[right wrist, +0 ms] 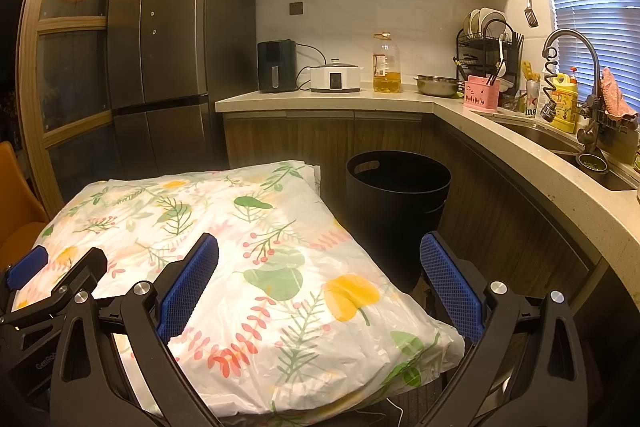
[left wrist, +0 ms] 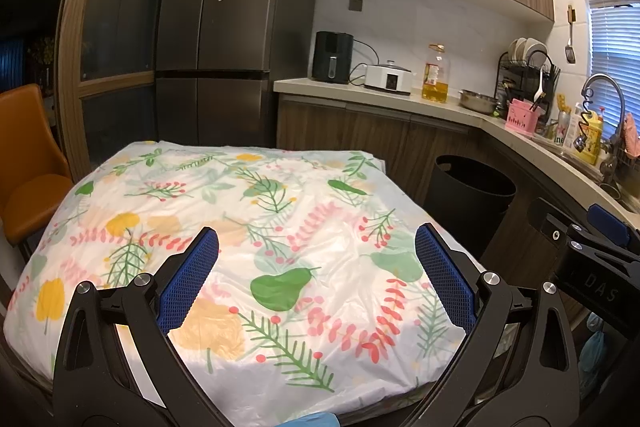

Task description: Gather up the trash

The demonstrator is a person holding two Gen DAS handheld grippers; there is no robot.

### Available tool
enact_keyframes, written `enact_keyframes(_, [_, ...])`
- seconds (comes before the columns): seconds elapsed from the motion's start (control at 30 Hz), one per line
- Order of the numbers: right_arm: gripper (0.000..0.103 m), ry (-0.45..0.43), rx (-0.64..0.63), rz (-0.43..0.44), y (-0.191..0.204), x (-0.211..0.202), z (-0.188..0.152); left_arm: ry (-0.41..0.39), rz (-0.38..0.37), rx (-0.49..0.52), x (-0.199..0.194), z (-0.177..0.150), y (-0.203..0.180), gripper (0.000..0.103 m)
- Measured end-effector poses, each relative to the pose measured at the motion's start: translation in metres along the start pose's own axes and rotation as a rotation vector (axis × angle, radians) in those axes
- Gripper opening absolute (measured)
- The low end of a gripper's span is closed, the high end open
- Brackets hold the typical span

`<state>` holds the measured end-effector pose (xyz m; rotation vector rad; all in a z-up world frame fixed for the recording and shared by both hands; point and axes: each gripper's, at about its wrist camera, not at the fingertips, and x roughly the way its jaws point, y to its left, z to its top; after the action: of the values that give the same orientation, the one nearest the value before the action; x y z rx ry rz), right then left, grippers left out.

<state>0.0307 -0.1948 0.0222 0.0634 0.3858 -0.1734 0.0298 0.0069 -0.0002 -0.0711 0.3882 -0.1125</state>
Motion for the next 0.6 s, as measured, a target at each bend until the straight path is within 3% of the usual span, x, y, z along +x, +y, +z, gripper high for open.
enact_keyframes(0.6, [0.097,0.000,0.004,-0.001,-0.0008,-0.0009,-0.0001,0.000,-0.002,0.002,-0.0004,0.0005,-0.0009,0.097])
